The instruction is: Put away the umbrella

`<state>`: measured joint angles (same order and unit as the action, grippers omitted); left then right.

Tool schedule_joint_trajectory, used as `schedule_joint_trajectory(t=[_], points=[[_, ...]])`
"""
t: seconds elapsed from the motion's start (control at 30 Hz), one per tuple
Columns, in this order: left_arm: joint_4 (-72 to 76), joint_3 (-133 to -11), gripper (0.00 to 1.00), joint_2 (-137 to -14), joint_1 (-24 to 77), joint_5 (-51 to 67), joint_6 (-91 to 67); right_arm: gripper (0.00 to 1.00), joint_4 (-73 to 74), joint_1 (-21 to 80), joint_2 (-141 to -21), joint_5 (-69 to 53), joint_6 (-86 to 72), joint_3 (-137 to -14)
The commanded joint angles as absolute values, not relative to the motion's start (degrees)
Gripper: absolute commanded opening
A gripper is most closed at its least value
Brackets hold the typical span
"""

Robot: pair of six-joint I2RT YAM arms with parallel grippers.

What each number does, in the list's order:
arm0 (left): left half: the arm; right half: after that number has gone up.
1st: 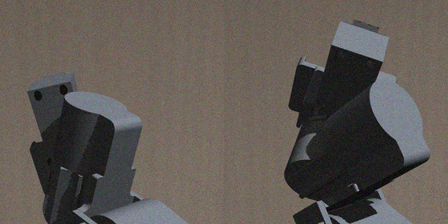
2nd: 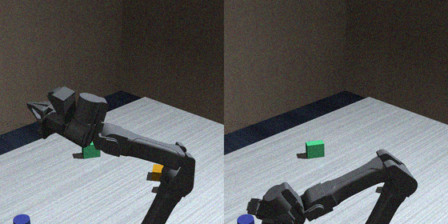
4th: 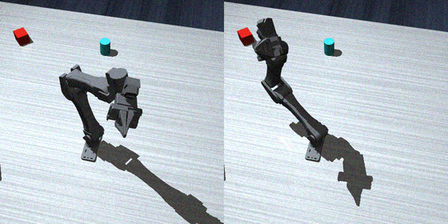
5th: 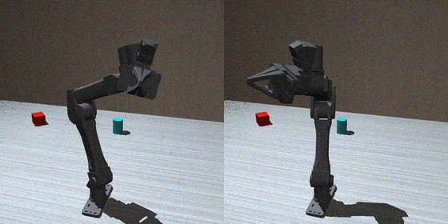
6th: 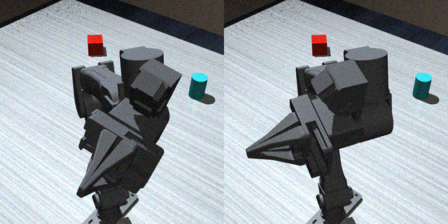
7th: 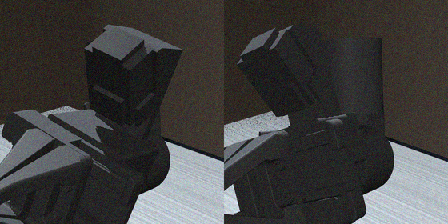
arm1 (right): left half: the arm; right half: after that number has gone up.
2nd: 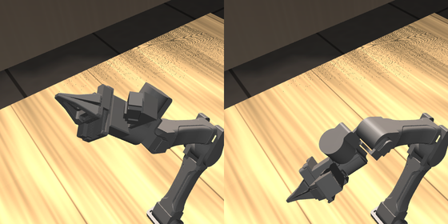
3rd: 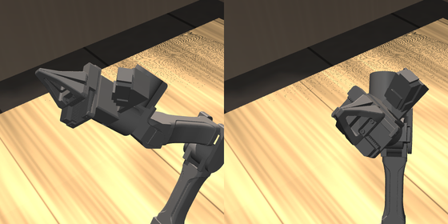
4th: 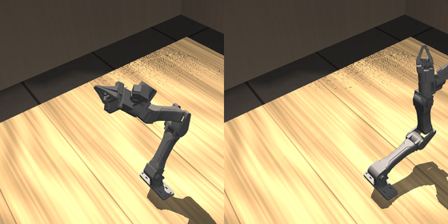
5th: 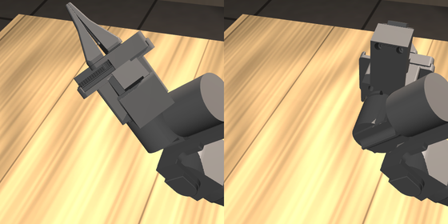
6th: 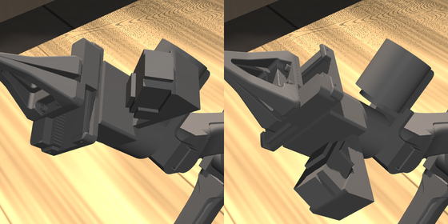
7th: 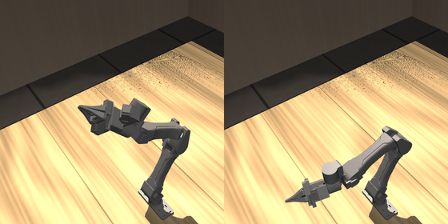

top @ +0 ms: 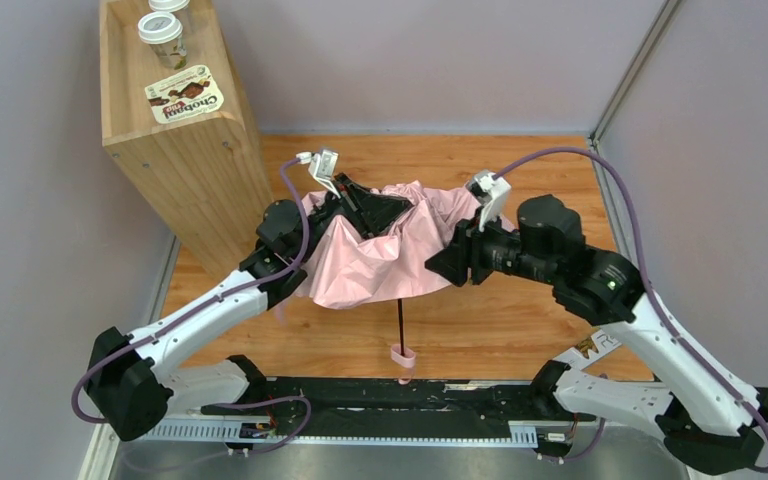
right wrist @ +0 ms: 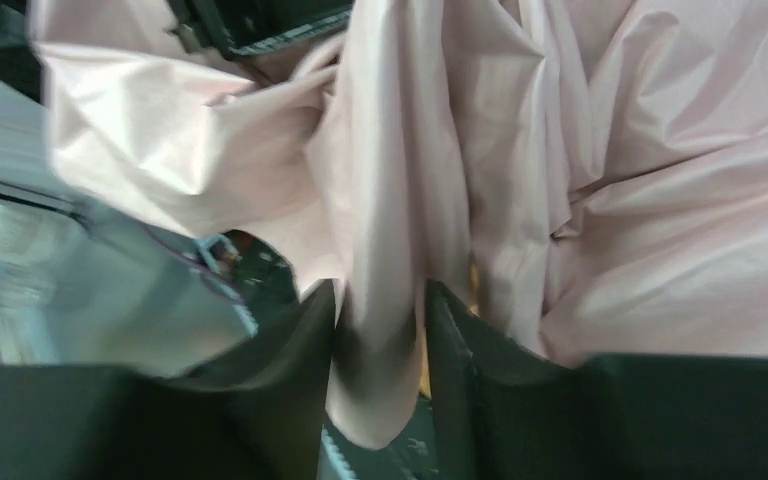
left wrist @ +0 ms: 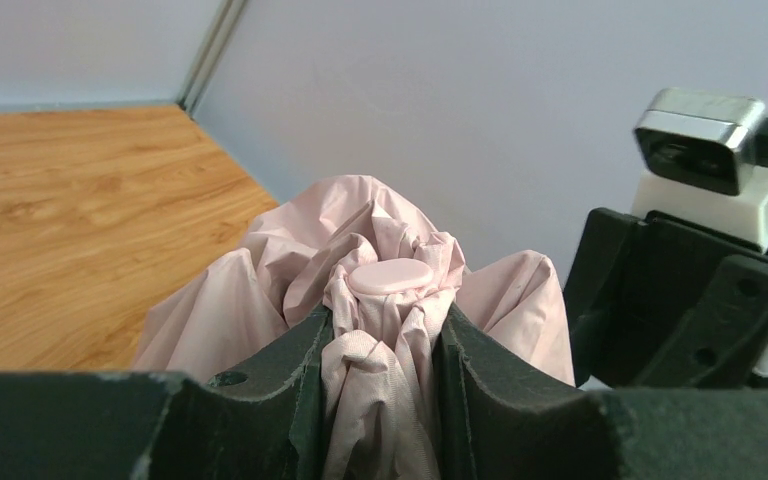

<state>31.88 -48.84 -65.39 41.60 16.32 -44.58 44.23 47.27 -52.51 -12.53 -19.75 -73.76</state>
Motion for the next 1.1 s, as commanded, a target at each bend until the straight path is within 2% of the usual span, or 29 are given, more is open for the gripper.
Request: schedule_joint_trajectory(t=[0.0, 0.03, 0.07, 0.17, 0.33, 0.37, 0.43, 0.5, 0.53, 0.57, 0.67, 0.77, 0.93, 1.07], points=[[30.6, -51.9, 0.0, -62.1, 41.7, 10.6, -43.3, 0.21, 45.3, 49.1, -55.9, -5.2, -18.0, -76.9], [30.0, -51.9, 0.0, -61.4, 41.7, 9.8, -43.1, 0.05, 46.0, 49.3, -55.5, -5.3, -17.2, -77.1], [28.2, -51.9, 0.0, -61.2, 41.7, 7.6, -43.0, 0.0, 46.8, 49.4, -54.8, -5.4, -16.6, -77.1], [26.6, -52.1, 0.0, -60.6, 41.4, 4.8, -43.2, 0.0, 49.9, 49.3, -51.8, -3.9, -15.8, -77.5], [29.4, -51.0, 0.0, -61.3, 40.0, 8.2, -44.6, 0.0, 52.6, 49.3, -47.6, -2.3, -15.6, -78.2], [30.0, -50.4, 0.0, -61.4, 40.0, 8.4, -44.9, 0.05, 52.0, 49.3, -47.5, -3.5, -16.0, -77.8], [31.0, -49.7, 0.0, -61.7, 40.0, 8.5, -45.7, 0.38, 51.9, 49.3, -48.8, -5.4, -16.0, -77.7], [31.3, -49.8, 0.0, -62.0, 40.0, 8.9, -45.5, 0.53, 54.5, 49.4, -50.4, -3.7, -15.2, -79.9], [30.4, -49.9, 0.0, -61.9, 40.0, 8.8, -45.5, 0.57, 56.0, 49.6, -51.1, -1.3, -14.9, -81.8], [29.9, -50.4, 0.0, -62.0, 40.0, 8.4, -45.4, 0.57, 57.1, 49.7, -51.5, 1.8, -14.2, -83.6], [26.6, -51.2, 0.0, -62.0, 40.0, 7.6, -45.3, 0.6, 54.9, 52.6, -52.3, 1.0, -12.5, -87.4], [27.0, -51.3, 0.0, -62.6, 40.0, 7.9, -45.7, 0.65, 51.2, 59.6, -57.5, 0.0, -12.2, -90.4], [24.8, -52.3, 0.0, -63.3, 40.0, 6.9, -46.5, 0.72, 47.3, 71.1, -69.6, 11.8, -9.1, -97.7], [23.8, -52.6, 0.0, -62.8, 40.0, 7.1, -46.6, 0.74, 45.2, 72.0, -75.0, 17.3, -6.8, -100.1]])
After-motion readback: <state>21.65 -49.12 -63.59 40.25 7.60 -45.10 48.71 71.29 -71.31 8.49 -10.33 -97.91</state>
